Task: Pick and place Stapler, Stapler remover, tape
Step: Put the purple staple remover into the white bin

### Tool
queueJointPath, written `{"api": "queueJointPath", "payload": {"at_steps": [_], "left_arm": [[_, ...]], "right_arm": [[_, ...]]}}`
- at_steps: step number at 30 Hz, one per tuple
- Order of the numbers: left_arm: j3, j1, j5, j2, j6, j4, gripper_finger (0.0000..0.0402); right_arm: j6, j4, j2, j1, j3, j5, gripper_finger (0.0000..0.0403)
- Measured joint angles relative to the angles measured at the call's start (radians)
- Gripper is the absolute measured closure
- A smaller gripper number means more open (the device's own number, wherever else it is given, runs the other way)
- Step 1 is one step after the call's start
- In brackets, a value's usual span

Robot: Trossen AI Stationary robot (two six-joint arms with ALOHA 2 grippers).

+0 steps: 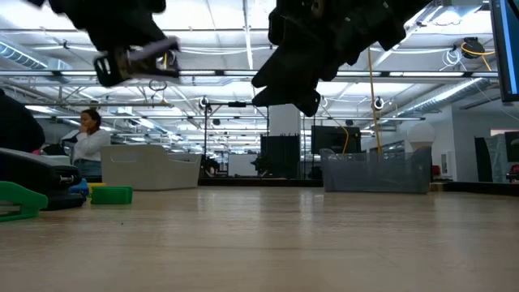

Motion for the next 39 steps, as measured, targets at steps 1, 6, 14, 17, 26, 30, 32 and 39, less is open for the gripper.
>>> {"api": "queueJointPath", "payload": {"at_steps": [1, 6, 14, 17, 26, 30, 32, 39], "left_arm": [[0.041, -0.012, 0.007, 0.0, 0.0, -0.08, 0.0401], [0.216, -0.079, 0.017, -0.001, -0.029, -0.374, 0.0401], [0.293, -0.222, 0.015, -0.002, -0.274, -0.615, 0.0401], [0.293, -0.278, 0.008, 0.003, -0.358, -0.635, 0.0401], [0.293, -0.379, -0.007, 0.069, -0.498, -0.632, 0.0401], [0.294, -0.4, -0.004, 0.097, -0.53, -0.619, 0.0401], [0.293, -0.406, 0.005, 0.101, -0.544, -0.613, 0.0401], [0.293, -0.413, 0.035, 0.101, -0.567, -0.611, 0.0401]], "right_arm": [[0.0, -0.001, 0.0, -0.003, 0.0, 0.0, 0.026], [-0.002, -0.012, -0.002, -0.034, 0.0, 0.0, 0.0265], [-0.18, -0.111, -0.104, -0.088, -0.002, 0.007, 0.0268], [-0.242, -0.146, -0.16, -0.107, 0.001, 0.01, 0.0268], [-0.311, -0.205, -0.367, -0.116, -0.094, 0.244, 0.027], [-0.268, -0.136, -0.504, -0.118, -0.232, 0.24, 0.0268], [-0.237, -0.092, -0.577, -0.118, -0.306, 0.241, 0.0267], [-0.144, 0.039, -0.835, -0.118, -0.536, 0.241, 0.0268]]}}
